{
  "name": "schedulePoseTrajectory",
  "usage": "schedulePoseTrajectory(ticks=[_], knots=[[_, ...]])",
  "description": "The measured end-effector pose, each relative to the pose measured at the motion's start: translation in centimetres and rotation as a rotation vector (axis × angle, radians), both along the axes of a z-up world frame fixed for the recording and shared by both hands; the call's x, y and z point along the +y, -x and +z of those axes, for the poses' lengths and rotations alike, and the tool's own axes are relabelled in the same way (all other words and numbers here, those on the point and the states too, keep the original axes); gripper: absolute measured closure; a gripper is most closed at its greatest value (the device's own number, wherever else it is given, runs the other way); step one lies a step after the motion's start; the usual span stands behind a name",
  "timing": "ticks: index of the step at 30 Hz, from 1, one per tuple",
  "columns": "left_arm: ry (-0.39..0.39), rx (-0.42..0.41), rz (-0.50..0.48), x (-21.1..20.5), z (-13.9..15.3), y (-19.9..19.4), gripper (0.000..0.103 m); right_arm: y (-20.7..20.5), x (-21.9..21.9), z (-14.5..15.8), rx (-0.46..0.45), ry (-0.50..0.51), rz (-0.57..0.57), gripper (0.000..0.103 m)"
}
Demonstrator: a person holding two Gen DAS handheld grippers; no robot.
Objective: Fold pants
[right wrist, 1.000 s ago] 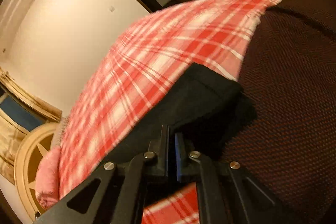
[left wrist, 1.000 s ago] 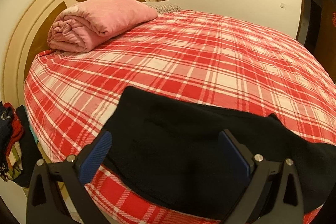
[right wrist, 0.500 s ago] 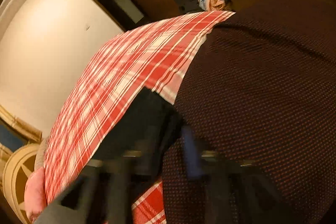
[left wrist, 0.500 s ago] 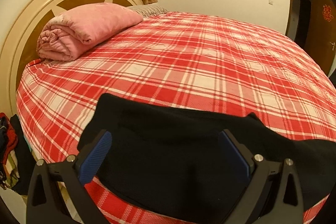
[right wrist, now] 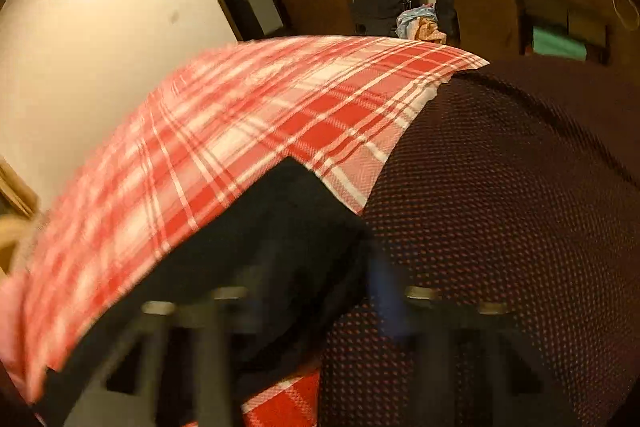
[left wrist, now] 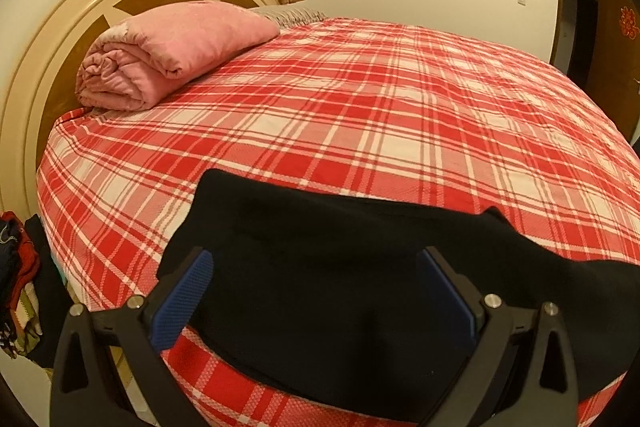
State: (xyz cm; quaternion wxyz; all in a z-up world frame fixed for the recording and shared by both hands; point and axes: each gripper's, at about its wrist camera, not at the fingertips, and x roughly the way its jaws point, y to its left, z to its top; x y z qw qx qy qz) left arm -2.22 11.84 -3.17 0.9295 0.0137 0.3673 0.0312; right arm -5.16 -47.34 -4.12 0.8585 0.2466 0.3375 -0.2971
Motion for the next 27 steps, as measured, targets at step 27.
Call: schedulePoseTrajectory(ticks=[27], knots=[[-0.001,0.011,0.037,1.6,-0.2,0.8,0.000,-10.9,34.5,-4.7,-0.053,0.181,1.190,0.091]])
